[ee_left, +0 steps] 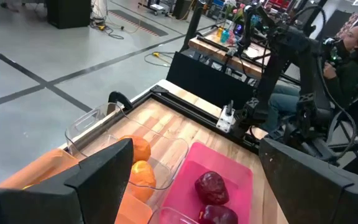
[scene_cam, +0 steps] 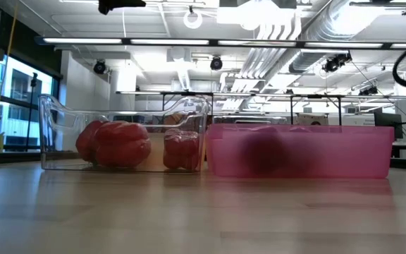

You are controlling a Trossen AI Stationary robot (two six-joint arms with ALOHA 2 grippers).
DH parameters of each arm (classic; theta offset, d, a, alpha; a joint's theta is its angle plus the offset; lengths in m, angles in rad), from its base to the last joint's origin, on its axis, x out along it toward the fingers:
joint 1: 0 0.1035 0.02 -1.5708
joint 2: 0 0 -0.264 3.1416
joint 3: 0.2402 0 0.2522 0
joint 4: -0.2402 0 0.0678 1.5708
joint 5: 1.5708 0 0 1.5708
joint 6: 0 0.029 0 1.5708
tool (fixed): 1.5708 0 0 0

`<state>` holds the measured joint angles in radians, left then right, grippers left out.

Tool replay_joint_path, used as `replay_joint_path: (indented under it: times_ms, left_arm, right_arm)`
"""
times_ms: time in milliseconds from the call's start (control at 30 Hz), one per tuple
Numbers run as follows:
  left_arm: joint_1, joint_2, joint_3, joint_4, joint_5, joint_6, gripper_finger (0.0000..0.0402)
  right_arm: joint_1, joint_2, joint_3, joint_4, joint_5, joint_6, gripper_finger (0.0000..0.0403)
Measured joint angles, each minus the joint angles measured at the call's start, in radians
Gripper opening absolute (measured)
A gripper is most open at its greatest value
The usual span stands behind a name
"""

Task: Sort produce into baskets
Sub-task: Put the lemon into the orange bin

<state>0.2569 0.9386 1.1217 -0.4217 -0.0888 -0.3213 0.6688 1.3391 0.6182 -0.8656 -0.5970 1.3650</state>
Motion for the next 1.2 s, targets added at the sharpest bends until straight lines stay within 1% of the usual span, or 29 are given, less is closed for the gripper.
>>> replay_joint_path:
  times_ms: [200,500,600,667,733,800,933,1000,1100,1200]
  left_arm:
    - [0.0,0.0,0.0,0.0,-0.003,0.01,0.0336]
    - [0.0,0.0,0.0,-0.001,-0.005,0.011,0.0336]
    - [0.0,0.0,0.0,-0.001,-0.006,0.012,0.0336]
    - [0.0,-0.001,0.0,0.011,-0.006,0.011,0.0336]
    - [0.0,-0.009,0.008,0.027,0.001,0.027,0.0336]
    - [0.0,-0.02,0.042,0.033,-0.009,0.083,0.0336]
    - [-0.001,-0.037,0.105,0.033,-0.087,0.198,0.0336]
    - [0.0,-0.037,0.124,0.032,-0.129,0.232,0.0336]
    - [0.0,-0.037,0.131,0.03,-0.164,0.228,0.0336]
    - [0.0,-0.034,0.131,0.015,-0.154,0.191,0.0336]
  right_arm:
    - [0.002,0.094,0.0,-0.008,-0.006,-0.082,0.0369]
    - [0.001,0.191,0.003,0.011,-0.023,-0.091,0.0365]
    - [0.0,0.204,0.003,0.016,-0.036,-0.092,0.0346]
    - [-0.002,0.202,0.008,0.006,-0.037,-0.101,0.0324]
    - [-0.01,0.188,0.032,-0.033,-0.045,-0.142,0.0301]
    - [-0.026,0.167,0.075,-0.099,-0.033,-0.215,0.0282]
    - [-0.1,0.112,0.211,-0.278,0.09,-0.41,0.0278]
    - [-0.164,0.084,0.301,-0.332,0.198,-0.491,0.028]
    - [-0.282,0.064,0.446,-0.328,0.434,-0.605,0.0287]
    - [-0.415,0.074,0.582,-0.28,0.706,-0.74,0.0288]
